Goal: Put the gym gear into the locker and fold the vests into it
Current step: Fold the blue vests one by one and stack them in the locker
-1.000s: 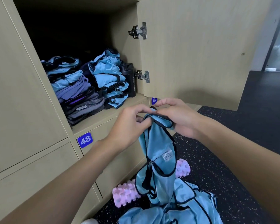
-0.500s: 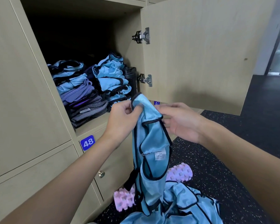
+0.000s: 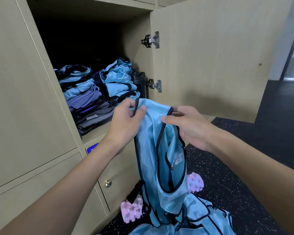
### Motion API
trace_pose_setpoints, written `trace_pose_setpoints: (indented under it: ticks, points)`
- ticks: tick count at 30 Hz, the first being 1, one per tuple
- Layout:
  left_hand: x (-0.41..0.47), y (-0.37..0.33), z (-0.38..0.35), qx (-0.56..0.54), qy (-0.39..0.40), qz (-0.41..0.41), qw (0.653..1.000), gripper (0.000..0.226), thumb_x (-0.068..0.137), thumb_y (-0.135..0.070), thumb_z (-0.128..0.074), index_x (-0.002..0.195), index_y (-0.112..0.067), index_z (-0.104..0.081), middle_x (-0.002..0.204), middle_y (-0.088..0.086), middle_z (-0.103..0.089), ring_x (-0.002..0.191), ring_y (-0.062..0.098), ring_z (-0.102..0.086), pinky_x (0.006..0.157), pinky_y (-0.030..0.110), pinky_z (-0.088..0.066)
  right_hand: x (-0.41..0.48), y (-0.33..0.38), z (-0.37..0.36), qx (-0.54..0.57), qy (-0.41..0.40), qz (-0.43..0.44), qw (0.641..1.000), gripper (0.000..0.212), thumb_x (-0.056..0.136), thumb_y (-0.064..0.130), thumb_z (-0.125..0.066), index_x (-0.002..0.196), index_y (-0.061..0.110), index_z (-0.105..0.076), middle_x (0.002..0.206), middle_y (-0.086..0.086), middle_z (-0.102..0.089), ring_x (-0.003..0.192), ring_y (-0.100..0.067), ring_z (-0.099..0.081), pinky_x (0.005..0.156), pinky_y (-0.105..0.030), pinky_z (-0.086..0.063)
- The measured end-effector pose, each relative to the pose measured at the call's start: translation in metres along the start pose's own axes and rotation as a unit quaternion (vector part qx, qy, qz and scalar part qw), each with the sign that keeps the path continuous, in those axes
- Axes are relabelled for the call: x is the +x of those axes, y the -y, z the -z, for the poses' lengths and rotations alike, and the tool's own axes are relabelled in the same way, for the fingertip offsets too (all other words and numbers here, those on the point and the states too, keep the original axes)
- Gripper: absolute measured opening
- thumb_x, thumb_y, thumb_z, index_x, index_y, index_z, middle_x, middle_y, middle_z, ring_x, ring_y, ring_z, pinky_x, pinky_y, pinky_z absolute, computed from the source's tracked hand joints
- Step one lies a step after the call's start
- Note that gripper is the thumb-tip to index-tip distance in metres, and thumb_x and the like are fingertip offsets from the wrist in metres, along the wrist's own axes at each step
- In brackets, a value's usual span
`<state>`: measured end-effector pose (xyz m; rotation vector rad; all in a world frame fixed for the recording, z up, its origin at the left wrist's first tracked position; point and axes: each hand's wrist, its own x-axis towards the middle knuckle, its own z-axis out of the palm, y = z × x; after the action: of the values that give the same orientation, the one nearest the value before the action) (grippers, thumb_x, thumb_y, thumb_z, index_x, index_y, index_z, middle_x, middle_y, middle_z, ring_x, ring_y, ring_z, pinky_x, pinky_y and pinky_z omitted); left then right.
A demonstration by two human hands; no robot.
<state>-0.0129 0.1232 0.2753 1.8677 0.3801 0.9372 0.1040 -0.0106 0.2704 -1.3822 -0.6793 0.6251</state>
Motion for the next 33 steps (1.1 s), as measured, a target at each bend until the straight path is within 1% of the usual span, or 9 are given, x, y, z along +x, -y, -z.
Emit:
trace_pose_setpoints:
  ticks: [4, 8, 11, 14, 18, 20, 23, 27, 33]
  points:
    - [0.002, 0.000, 0.005, -0.003, 0.028, -0.015, 0.999, 0.020, 0.097, -0.016, -0.061, 0.113, -0.028, -0.057, 0.090, 0.028, -0.065, 0.075, 0.025, -0.059, 0.073, 0.054, -0.054, 0.000, 0.000, 0.002, 0.001, 0.026, -0.005, 1.000, 0.028, 0.088, -0.008, -0.063, 0.113, 0.002, -0.068, 0.117, -0.027, -0.067, 0.108, -0.036, -0.067, 0.101, -0.049, -0.051]
    - [0.007, 0.000, 0.012, 0.027, -0.018, -0.026, 0.999, 0.020, 0.096, -0.020, -0.065, 0.082, -0.006, -0.069, 0.079, 0.021, -0.066, 0.070, 0.018, -0.057, 0.067, 0.036, -0.047, -0.002, 0.002, 0.006, -0.052, 0.037, -0.024, 0.998, 0.029, 0.088, -0.009, -0.062, 0.108, 0.009, -0.069, 0.118, -0.021, -0.066, 0.109, -0.026, -0.065, 0.104, -0.045, -0.048]
    - [0.010, 0.003, 0.019, 0.083, -0.049, -0.024, 0.995, 0.015, 0.098, -0.017, -0.060, 0.085, -0.011, -0.060, 0.073, 0.006, -0.055, 0.054, 0.007, -0.043, 0.055, 0.024, -0.038, -0.001, 0.001, 0.008, -0.124, 0.017, -0.038, 0.991, 0.025, 0.085, -0.005, -0.068, 0.101, 0.014, -0.071, 0.109, -0.008, -0.065, 0.110, -0.021, -0.060, 0.103, -0.044, -0.046]
    - [0.004, 0.001, 0.017, 0.110, 0.023, -0.025, 0.993, 0.023, 0.100, -0.001, -0.048, 0.112, -0.016, -0.061, 0.085, -0.002, -0.059, 0.042, 0.000, -0.037, 0.041, 0.012, -0.029, -0.001, 0.002, 0.009, -0.142, -0.020, -0.018, 0.989, 0.019, 0.083, -0.003, -0.071, 0.096, 0.011, -0.070, 0.088, -0.004, -0.062, 0.091, -0.022, -0.059, 0.082, -0.042, -0.048]
    - [-0.006, -0.001, 0.003, 0.101, 0.104, -0.016, 0.989, 0.021, 0.103, -0.016, -0.051, 0.097, -0.024, -0.070, 0.087, 0.006, -0.066, 0.045, 0.000, -0.038, 0.044, 0.011, -0.029, -0.004, 0.003, 0.004, -0.130, -0.014, 0.014, 0.991, 0.018, 0.085, -0.002, -0.071, 0.098, 0.009, -0.068, 0.094, -0.013, -0.064, 0.086, -0.028, -0.060, 0.082, -0.049, -0.049]
    - [-0.011, 0.000, -0.003, 0.118, 0.149, -0.009, 0.982, 0.020, 0.096, -0.029, -0.063, 0.112, -0.020, -0.069, 0.093, -0.004, -0.067, 0.062, -0.009, -0.054, 0.058, 0.006, -0.041, -0.006, 0.004, 0.002, -0.123, 0.003, 0.022, 0.992, 0.018, 0.087, -0.005, -0.066, 0.095, 0.011, -0.070, 0.099, -0.017, -0.067, 0.090, -0.030, -0.062, 0.088, -0.049, -0.051]
    - [-0.014, 0.005, -0.005, 0.182, 0.179, -0.029, 0.966, 0.054, 0.084, -0.037, -0.075, 0.133, -0.019, -0.061, 0.120, -0.013, -0.066, 0.108, -0.011, -0.057, 0.094, 0.007, -0.042, -0.009, 0.004, 0.000, -0.099, 0.024, 0.019, 0.995, 0.026, 0.090, -0.012, -0.054, 0.095, 0.009, -0.070, 0.106, -0.019, -0.070, 0.103, -0.031, -0.068, 0.096, -0.043, -0.055]
    - [-0.013, 0.007, -0.007, 0.125, 0.194, -0.028, 0.973, 0.010, 0.086, -0.019, -0.077, 0.095, -0.014, -0.074, 0.080, -0.002, -0.072, 0.066, -0.002, -0.060, 0.067, 0.010, -0.046, -0.009, 0.004, 0.000, -0.060, 0.054, 0.009, 0.997, 0.028, 0.092, -0.014, -0.049, 0.103, 0.005, -0.067, 0.107, -0.018, -0.072, 0.103, -0.027, -0.070, 0.095, -0.038, -0.055]
    - [-0.004, -0.001, 0.002, 0.087, 0.061, -0.040, 0.994, 0.008, 0.087, -0.013, -0.074, 0.080, -0.012, -0.070, 0.070, -0.002, -0.063, 0.057, 0.000, -0.054, 0.059, 0.015, -0.047, -0.010, 0.001, 0.007, -0.103, 0.091, 0.000, 0.991, 0.023, 0.091, -0.002, -0.062, 0.112, 0.007, -0.067, 0.104, -0.015, -0.068, 0.088, -0.021, -0.066, 0.087, -0.038, -0.057]
